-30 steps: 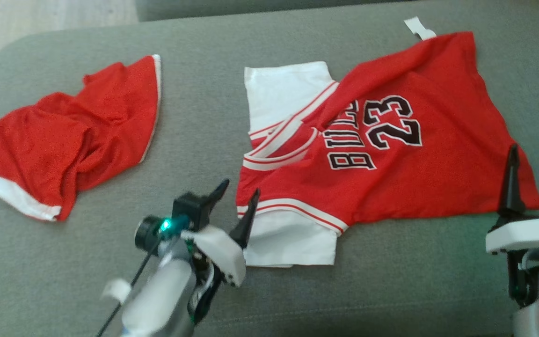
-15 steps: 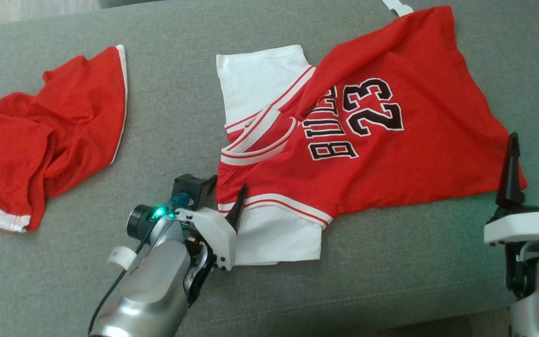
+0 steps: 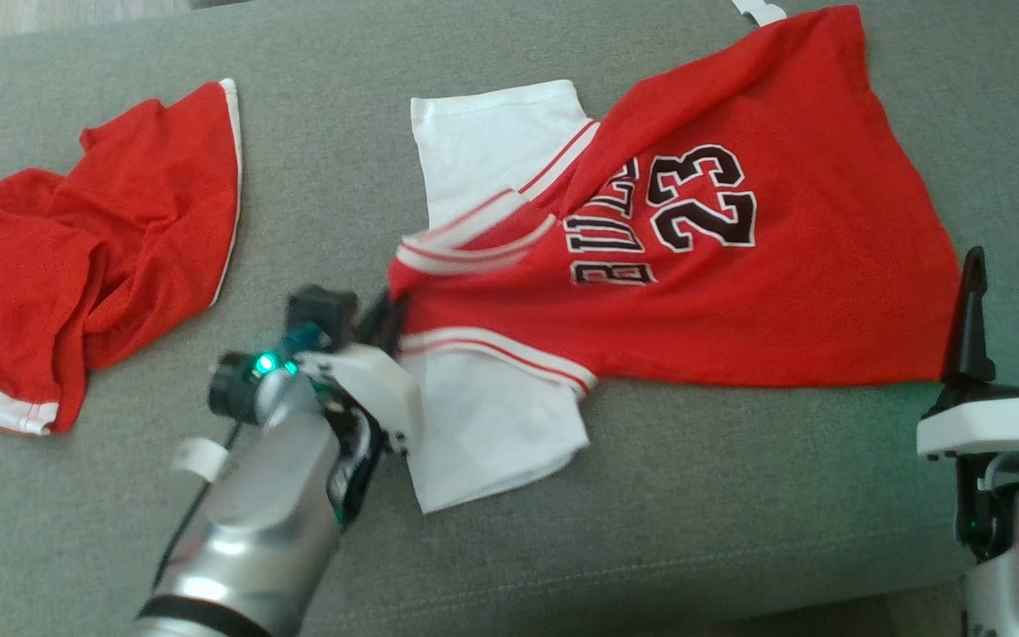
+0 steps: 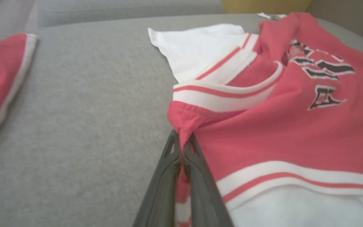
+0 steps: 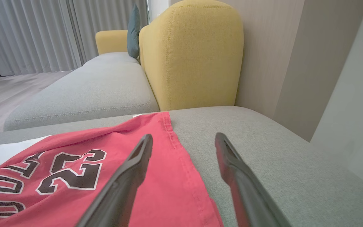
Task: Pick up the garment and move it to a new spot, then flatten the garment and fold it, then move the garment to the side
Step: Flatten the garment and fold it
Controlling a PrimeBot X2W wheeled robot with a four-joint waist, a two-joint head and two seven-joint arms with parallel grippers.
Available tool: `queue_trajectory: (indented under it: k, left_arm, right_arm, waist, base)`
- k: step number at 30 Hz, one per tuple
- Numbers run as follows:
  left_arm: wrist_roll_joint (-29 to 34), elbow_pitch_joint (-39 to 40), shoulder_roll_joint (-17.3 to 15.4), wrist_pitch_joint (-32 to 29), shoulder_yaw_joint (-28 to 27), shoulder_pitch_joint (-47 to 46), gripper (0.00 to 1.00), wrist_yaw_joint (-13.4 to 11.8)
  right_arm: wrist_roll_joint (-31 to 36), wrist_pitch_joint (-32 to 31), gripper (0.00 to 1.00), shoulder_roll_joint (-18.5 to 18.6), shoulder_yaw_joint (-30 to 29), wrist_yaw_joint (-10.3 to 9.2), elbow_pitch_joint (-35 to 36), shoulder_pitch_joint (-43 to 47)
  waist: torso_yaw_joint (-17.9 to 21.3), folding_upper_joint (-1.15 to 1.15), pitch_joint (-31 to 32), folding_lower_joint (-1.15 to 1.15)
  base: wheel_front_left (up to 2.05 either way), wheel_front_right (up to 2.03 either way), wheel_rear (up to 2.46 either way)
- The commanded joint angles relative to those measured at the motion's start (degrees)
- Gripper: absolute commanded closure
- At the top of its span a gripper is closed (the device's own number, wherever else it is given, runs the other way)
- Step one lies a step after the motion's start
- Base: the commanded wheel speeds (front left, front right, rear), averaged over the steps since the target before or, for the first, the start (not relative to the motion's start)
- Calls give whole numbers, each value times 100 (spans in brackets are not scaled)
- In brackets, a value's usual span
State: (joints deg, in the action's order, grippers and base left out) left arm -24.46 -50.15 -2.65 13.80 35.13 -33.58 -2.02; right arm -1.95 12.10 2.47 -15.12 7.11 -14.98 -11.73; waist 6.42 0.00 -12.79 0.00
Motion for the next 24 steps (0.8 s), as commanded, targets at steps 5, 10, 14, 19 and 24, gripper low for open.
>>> queue_trajectory:
  k: [5, 10, 14, 19, 24]
  left_arm:
    - [-5, 532, -289, 116, -567, -338, 100, -197]
    - [130, 917, -379, 118, -868, -242, 100, -252]
    - [238, 1049, -376, 118, -1015, -127, 52, -202]
    - [396, 1279, -354, 119, -1280, 128, 0, -304]
    - [532, 1864, -355, 119, -1665, 694, 0, -346]
  right_arm:
    - [18, 58, 0, 41, 142, 37, 162, -221]
    - [27, 58, 0, 41, 158, 37, 159, -238]
    - [39, 20, 0, 41, 181, 37, 109, -218]
    - [-13, 37, 0, 41, 159, 37, 10, -106]
    - [-154, 88, 0, 41, 242, 37, -120, 98]
  waist:
    - [-43, 0, -18, 0]
    - [-46, 0, -42, 0]
    - [-52, 0, -47, 0]
    - [-85, 0, 8, 0]
    - [-165, 0, 170, 0]
  base:
    - [0, 0, 0]
    - [0, 0, 0]
    - [0, 0, 0]
    - [0, 0, 0]
    - [0, 0, 0]
